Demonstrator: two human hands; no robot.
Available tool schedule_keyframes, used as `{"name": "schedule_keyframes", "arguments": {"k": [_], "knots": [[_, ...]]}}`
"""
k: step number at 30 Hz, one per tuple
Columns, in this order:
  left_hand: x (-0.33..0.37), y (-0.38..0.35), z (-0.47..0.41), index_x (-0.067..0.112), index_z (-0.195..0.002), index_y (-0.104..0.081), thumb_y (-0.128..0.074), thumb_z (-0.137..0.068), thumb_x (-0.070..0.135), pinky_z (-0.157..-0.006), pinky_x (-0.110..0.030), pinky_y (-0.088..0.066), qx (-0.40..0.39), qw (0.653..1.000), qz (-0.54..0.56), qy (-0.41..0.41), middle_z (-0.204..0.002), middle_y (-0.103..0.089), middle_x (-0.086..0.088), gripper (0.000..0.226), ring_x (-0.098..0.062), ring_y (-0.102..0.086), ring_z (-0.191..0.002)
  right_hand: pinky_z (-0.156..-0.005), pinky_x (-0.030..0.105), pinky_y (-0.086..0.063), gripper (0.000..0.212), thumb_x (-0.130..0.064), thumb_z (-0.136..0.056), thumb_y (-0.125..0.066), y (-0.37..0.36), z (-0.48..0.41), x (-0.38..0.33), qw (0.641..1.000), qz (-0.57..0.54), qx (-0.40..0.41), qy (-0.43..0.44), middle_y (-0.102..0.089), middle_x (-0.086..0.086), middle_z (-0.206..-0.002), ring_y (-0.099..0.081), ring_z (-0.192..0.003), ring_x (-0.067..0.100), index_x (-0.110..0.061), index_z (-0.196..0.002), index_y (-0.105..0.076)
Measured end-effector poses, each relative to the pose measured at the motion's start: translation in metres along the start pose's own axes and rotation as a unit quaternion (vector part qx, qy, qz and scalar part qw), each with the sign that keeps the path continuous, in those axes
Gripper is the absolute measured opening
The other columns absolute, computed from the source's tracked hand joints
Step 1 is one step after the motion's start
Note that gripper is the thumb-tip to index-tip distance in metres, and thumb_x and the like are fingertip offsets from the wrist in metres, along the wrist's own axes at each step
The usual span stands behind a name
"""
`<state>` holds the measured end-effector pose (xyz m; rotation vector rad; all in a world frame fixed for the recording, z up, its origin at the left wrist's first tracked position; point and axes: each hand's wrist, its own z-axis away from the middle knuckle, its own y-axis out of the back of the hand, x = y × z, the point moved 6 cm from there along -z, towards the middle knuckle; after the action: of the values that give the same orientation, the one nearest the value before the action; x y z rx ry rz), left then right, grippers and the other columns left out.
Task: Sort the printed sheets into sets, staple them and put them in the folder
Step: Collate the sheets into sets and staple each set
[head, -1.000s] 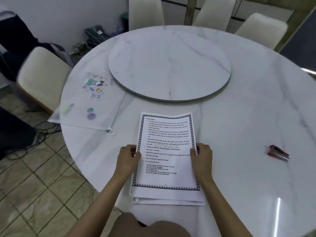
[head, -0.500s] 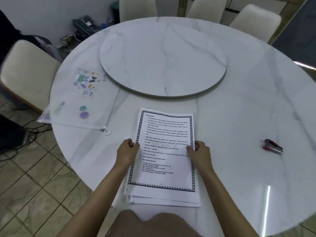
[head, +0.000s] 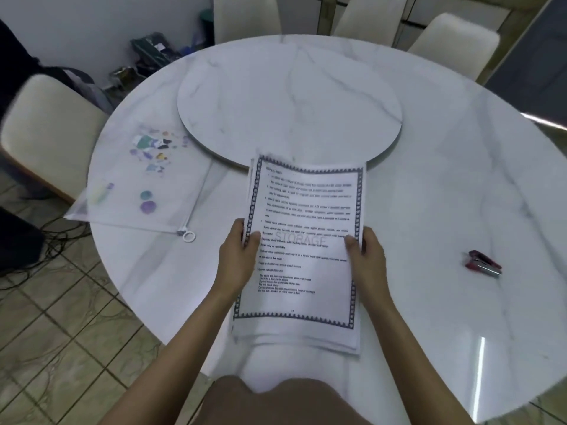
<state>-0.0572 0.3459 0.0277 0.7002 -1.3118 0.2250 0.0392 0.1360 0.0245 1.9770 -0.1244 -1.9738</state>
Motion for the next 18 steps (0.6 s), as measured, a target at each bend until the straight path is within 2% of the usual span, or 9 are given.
{"name": "schedule_keyframes", "arguments": {"k": [3,5,8,11,14,16,18], "knots": [[0.035,0.012,-0.002,0.015,-0.101,-0.047,-0.047,-0.096,0.019,-0.061,-0.003,-0.043,0.038,0.996,0.026,-0.079,-0.087,-0.058,0.017,0.006,0.009,-0.057,-0.074,-0.068,0.011,-0.046,0.013,-0.02,-0.095,-0.049,0.011,-0.004,-0.04,0.996,-0.029,0.034,0.083,-0.059,-0.013,-0.085,-0.054,-0.072,-0.003,-0.032,-0.089,-0.051],[0.056,0.017,0.002,0.016,-0.103,-0.044,-0.047,-0.096,0.019,-0.064,-0.004,-0.044,0.055,0.99,0.055,-0.119,-0.088,-0.056,0.021,0.007,0.015,-0.056,-0.076,-0.067,0.008,-0.044,0.018,-0.017,-0.096,-0.047,0.015,-0.001,-0.062,0.991,-0.057,0.049,0.114,-0.057,-0.014,-0.083,-0.053,-0.07,-0.008,-0.031,-0.086,-0.047],[0.071,0.021,0.008,0.016,-0.106,-0.042,-0.046,-0.096,0.019,-0.072,-0.006,-0.045,0.078,0.98,0.096,-0.155,-0.093,-0.056,0.025,0.01,0.013,-0.057,-0.083,-0.071,0.008,-0.045,0.02,-0.011,-0.096,-0.045,0.019,0.005,-0.081,0.982,-0.117,0.056,0.135,-0.06,-0.018,-0.084,-0.056,-0.078,-0.008,-0.029,-0.087,-0.046],[0.061,0.021,0.013,0.017,-0.109,-0.042,-0.047,-0.094,0.023,-0.077,-0.008,-0.045,0.08,0.978,0.117,-0.15,-0.093,-0.06,0.031,0.017,0.011,-0.058,-0.09,-0.075,0.011,-0.046,0.019,-0.009,-0.096,-0.045,0.015,0.015,-0.079,0.977,-0.167,0.042,0.129,-0.063,-0.02,-0.087,-0.058,-0.084,-0.007,-0.028,-0.091,-0.049],[0.038,0.014,0.021,0.03,-0.107,-0.044,-0.048,-0.092,0.03,-0.076,-0.006,-0.044,0.069,0.984,0.11,-0.118,-0.094,-0.06,0.037,0.016,0.012,-0.058,-0.092,-0.084,0.019,-0.049,0.016,-0.018,-0.094,-0.049,0.007,0.023,-0.059,0.979,-0.177,0.016,0.096,-0.064,-0.018,-0.096,-0.06,-0.095,-0.003,-0.033,-0.097,-0.052],[0.026,0.011,0.027,0.039,-0.102,-0.044,-0.048,-0.095,0.026,-0.075,-0.004,-0.043,0.067,0.988,0.101,-0.097,-0.095,-0.061,0.034,0.015,0.013,-0.057,-0.091,-0.091,0.018,-0.049,0.019,-0.021,-0.093,-0.05,0.003,0.026,-0.047,0.981,-0.181,0.008,0.068,-0.065,-0.019,-0.102,-0.059,-0.103,-0.003,-0.036,-0.103,-0.054],[0.017,0.009,0.03,0.039,-0.102,-0.044,-0.047,-0.095,0.024,-0.074,-0.004,-0.042,0.067,0.99,0.101,-0.078,-0.101,-0.06,0.028,0.017,0.013,-0.057,-0.092,-0.09,0.015,-0.048,0.019,-0.019,-0.093,-0.051,0.001,0.028,-0.04,0.983,-0.18,0.003,0.048,-0.065,-0.018,-0.103,-0.06,-0.101,-0.005,-0.035,-0.103,-0.055]]}}
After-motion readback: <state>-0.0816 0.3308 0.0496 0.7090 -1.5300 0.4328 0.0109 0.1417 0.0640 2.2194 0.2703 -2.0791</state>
